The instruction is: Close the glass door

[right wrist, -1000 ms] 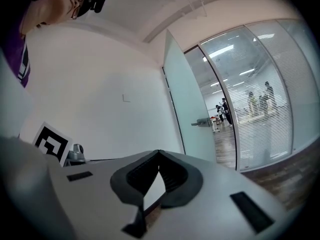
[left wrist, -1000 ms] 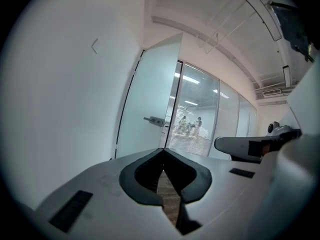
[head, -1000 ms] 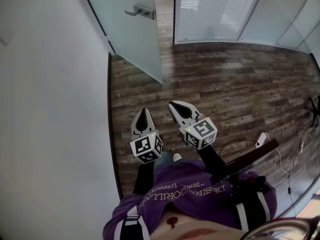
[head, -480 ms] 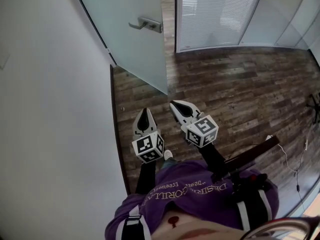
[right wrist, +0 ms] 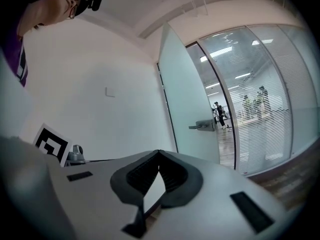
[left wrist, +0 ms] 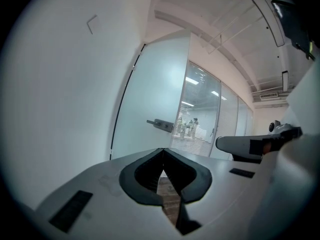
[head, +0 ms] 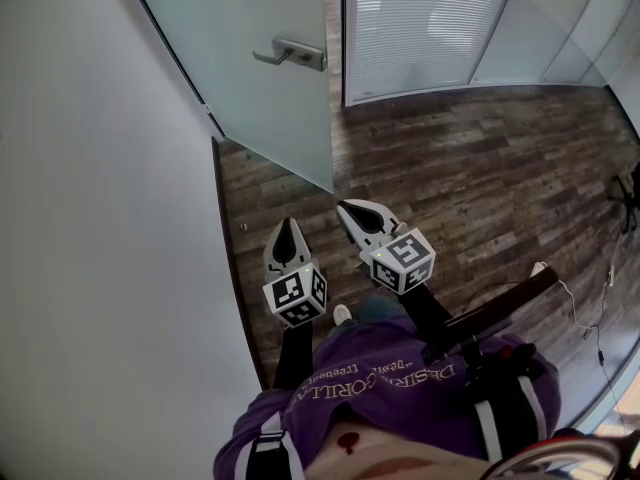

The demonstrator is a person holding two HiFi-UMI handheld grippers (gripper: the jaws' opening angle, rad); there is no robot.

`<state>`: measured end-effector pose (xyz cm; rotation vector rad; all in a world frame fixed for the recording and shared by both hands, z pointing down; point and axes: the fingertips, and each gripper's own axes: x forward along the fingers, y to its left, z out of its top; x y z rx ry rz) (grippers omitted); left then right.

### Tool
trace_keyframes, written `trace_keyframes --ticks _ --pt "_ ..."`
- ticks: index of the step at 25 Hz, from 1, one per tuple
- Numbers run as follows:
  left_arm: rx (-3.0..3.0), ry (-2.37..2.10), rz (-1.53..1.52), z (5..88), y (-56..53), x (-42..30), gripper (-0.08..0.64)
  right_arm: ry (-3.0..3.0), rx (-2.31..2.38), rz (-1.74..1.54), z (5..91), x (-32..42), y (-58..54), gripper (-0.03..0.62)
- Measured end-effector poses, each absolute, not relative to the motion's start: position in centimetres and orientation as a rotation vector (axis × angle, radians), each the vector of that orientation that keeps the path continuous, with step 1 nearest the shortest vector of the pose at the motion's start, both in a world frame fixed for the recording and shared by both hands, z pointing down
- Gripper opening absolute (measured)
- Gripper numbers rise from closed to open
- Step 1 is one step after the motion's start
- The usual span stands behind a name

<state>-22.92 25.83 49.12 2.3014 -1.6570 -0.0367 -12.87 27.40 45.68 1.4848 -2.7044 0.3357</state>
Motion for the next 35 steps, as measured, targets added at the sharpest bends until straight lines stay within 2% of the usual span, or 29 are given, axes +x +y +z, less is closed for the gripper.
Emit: trace_keyframes --ticks 11,21,35 --pt "2.258 -1.672 -0.004 50.8 20.6 -21.3 0.002 -2.694 1.479 0.375 46.8 -10.5 21.1 -0.003" --pt "2.259 -1.743 -0.044 48.2 11.1 -18.1 0.002 -2.758 1.379 0.359 45.3 -8.2 11.6 -0.003" --pt "2.225 -1.776 -0.034 48.8 4.2 -14.7 0.002 -2.761 1.336 0.389 45.7 -4.9 4.7 -0.003"
